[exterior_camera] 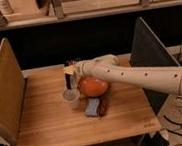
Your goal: Place the eraser in the ceramic cup
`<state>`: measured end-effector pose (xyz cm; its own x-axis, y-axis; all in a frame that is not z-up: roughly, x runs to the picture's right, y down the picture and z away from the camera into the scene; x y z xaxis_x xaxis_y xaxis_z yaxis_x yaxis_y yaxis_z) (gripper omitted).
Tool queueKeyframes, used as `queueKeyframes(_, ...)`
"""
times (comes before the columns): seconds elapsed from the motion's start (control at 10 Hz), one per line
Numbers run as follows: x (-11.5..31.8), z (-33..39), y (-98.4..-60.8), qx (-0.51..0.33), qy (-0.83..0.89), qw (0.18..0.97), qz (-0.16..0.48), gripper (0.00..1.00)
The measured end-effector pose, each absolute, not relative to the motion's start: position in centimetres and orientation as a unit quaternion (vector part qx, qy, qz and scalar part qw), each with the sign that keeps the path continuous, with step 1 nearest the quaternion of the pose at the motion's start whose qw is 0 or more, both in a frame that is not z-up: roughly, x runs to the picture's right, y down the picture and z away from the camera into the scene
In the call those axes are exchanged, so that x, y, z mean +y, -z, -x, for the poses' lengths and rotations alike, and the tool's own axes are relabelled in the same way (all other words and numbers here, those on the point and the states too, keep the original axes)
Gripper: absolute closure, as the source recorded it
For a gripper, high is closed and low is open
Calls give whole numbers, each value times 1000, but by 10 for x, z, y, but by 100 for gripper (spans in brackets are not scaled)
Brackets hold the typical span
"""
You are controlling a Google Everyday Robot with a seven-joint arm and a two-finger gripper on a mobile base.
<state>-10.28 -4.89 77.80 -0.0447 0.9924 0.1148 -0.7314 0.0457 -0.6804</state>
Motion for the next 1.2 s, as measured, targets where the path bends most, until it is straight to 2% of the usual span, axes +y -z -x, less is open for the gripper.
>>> queueKeyframes(0.6,-28,111,-773,-298,-652,656,234,100)
queueKeyframes(0.9,-19,121,-774,-296,-649,656,246,95)
queueKeyframes(1.1,-18,121,-774,-296,-649,656,246,84)
queueKeyframes(1.2,-18,121,-774,-296,-649,656,246,72)
